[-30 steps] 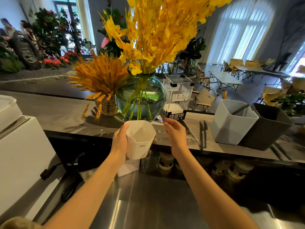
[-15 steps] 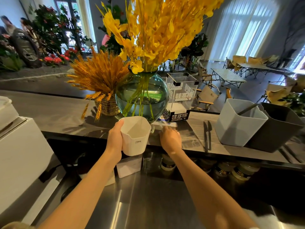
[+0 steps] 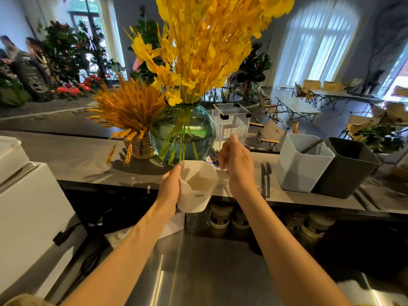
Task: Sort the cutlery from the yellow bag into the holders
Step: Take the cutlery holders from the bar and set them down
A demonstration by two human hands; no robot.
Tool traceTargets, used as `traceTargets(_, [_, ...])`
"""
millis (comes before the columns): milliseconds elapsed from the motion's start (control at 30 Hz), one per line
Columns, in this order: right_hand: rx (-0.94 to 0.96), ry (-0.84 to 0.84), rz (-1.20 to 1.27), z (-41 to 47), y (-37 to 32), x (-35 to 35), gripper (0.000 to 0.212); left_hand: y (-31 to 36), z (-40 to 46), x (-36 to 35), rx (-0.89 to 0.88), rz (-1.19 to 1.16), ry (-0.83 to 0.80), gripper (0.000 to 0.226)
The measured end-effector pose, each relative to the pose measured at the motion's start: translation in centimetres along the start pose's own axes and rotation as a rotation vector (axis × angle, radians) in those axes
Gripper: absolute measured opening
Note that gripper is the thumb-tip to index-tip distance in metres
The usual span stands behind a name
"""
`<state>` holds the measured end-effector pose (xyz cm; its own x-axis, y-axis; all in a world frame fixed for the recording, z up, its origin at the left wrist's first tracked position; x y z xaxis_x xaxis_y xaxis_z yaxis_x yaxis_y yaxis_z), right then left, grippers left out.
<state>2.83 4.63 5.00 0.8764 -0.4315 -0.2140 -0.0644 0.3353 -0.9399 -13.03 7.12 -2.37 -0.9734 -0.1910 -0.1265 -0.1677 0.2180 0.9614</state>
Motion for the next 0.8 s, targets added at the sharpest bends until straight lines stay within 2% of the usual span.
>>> traceTargets(100, [0.013,-0.13,-0.172,0.0,-0.6,-1.2,0.042,0.2,-1.2,-1.1,-0.022,0.019,-0.035,0.036])
traceTargets(200, [-0.157,-0.164,-0.265,0.1,1.4,-0.6,0.024,0.4,-2.0,-1.4,-0.015,0.013,-0.052,0.035])
traceTargets(300, [-0.271,-0.062,-0.085,0.6,2.9,1.1,0.03,0.3,-1.9,-0.8,0.002,-0.01,-0.026,0.032])
traceTargets(400, [-0.374,0.164,0.0,2.0,5.8,3.1,0.026,0.2,-1.2,-0.1,0.023,-0.041,0.006,0.028])
traceTargets(500, [-0.307,0.235,-0.265,3.6,9.9,4.7,0.017,0.2,-0.1,0.3,0.016,-0.046,0.021,0.025])
traceTargets(600, [-0.213,0.167,-0.577,5.0,12.7,5.1,0.029,0.2,1.3,0.6,-0.004,-0.037,0.029,0.026])
traceTargets(700, [-0.268,0.068,-0.846,6.8,15.1,5.3,0.038,0.2,2.3,0.7,-0.021,-0.036,0.035,0.026])
traceTargets(800, [-0.275,0.006,-1.064,8.2,16.0,5.4,0.034,0.1,3.0,0.6,-0.03,-0.025,0.033,0.029])
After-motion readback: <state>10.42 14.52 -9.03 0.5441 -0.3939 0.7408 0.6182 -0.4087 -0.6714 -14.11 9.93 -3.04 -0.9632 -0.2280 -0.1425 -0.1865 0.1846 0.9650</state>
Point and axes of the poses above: each hand's wrist, its own z-axis towards the middle knuckle, its own x-axis out of the back of the hand, y = z × x, the point moved 5 cm from there along z, towards the middle knuckle, and after that the axes turned 8 degrees about y, right-handed, at the moved point
